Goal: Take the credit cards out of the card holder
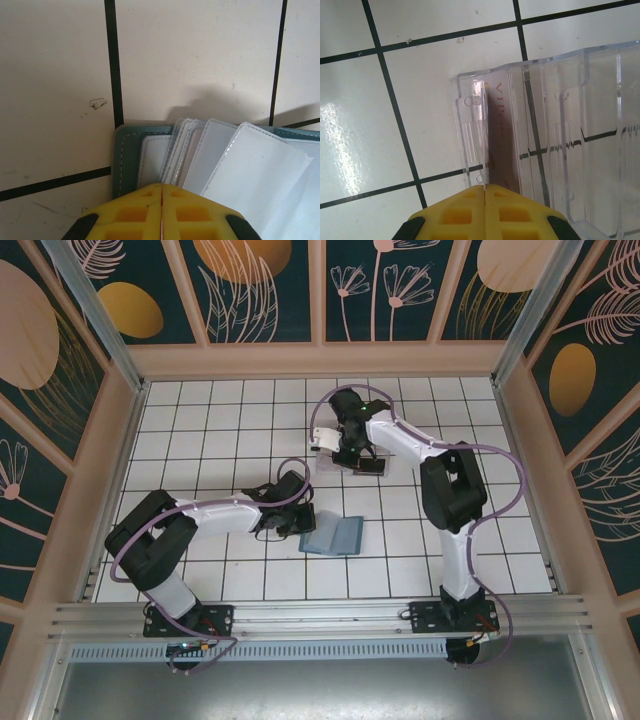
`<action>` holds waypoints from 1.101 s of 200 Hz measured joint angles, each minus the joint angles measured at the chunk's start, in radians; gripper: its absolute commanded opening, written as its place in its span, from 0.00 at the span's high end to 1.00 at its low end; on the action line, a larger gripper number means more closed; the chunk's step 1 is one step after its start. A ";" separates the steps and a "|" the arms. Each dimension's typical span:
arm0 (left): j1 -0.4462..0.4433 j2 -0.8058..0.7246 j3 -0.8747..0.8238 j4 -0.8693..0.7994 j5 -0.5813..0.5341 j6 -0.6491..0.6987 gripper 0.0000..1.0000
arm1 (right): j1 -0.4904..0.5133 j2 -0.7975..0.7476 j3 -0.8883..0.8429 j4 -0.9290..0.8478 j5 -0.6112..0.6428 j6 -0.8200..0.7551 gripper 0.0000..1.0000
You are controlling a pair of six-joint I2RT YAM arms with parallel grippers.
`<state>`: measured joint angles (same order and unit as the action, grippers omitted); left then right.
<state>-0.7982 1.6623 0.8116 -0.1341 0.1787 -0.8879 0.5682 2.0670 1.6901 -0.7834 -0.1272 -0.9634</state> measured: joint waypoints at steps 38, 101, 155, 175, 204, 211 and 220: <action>0.000 0.000 0.000 0.000 0.000 -0.007 0.92 | 0.001 0.014 0.018 -0.003 0.004 0.000 0.91; 0.000 0.000 0.000 0.000 0.000 -0.007 0.92 | 0.003 0.013 0.014 0.024 0.033 0.000 0.77; 0.000 -0.001 0.000 0.000 0.000 -0.007 0.92 | 0.011 -0.010 -0.020 0.076 0.084 0.028 0.77; 0.000 -0.002 0.000 -0.001 -0.001 -0.007 0.92 | 0.012 -0.053 -0.037 0.113 0.106 0.074 0.77; 0.000 -0.004 0.000 -0.001 -0.005 -0.007 0.92 | 0.012 -0.140 -0.051 0.186 0.117 0.209 0.75; 0.000 -0.005 -0.001 -0.001 -0.004 -0.007 0.92 | 0.013 -0.166 -0.064 0.205 0.118 0.251 0.75; 0.000 -0.006 -0.002 -0.001 -0.004 -0.007 0.92 | 0.014 -0.205 -0.090 0.235 0.120 0.322 0.75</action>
<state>-0.7982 1.6566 0.8097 -0.1349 0.1745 -0.8948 0.5823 1.8618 1.5997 -0.5484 -0.0074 -0.6411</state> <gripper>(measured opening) 0.084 0.251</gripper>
